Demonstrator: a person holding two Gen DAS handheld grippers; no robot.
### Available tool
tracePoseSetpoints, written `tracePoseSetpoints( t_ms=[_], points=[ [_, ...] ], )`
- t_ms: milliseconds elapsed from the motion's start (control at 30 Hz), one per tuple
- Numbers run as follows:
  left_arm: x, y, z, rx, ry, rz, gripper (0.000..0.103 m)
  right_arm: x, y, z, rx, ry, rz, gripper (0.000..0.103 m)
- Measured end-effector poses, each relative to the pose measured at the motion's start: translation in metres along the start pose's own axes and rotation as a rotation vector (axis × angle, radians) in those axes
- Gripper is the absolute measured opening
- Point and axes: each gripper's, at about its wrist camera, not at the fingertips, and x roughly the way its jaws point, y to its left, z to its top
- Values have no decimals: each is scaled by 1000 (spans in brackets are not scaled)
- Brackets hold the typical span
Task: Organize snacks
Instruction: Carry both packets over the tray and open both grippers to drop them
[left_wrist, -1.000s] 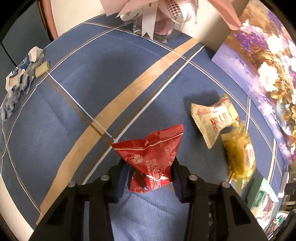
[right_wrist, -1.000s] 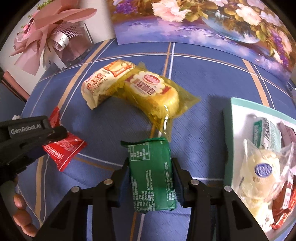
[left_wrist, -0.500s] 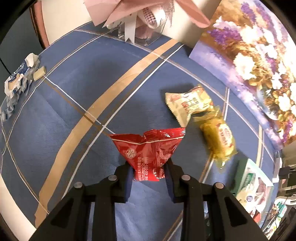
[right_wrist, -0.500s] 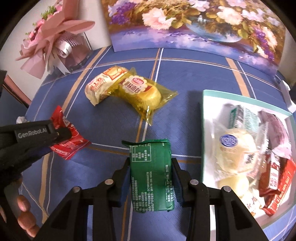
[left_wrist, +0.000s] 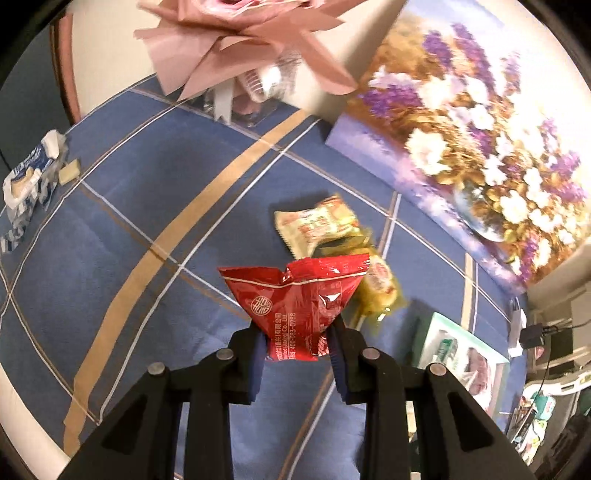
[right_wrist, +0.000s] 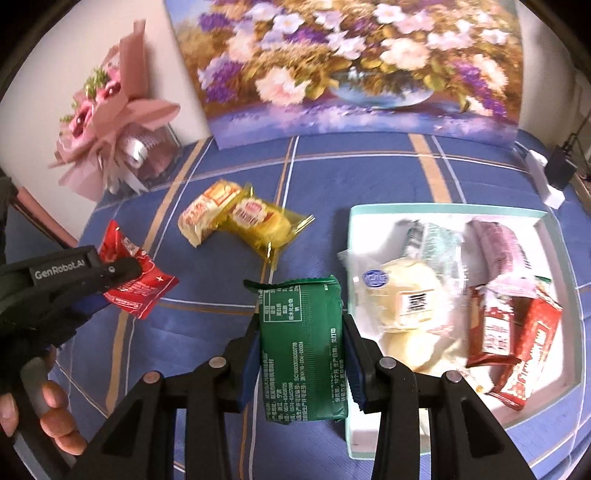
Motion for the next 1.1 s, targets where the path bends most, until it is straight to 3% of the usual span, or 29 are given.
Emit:
tracePoseSetpoints(
  t_ms=[200, 433, 700, 1100],
  points=[
    [-12, -29, -9, 70, -16, -30, 32, -22, -32, 9, 74, -34, -31, 42],
    [-16, -82, -30, 185, 18, -108, 32, -37, -108, 16, 252, -35, -154, 42],
    [-16, -130, -56, 287, 79, -191, 32, -53, -188, 8, 440, -25, -221, 42],
    [-2, -176, -98, 419, 167, -188, 32, -65, -252, -16, 568, 28, -332, 42]
  ],
)
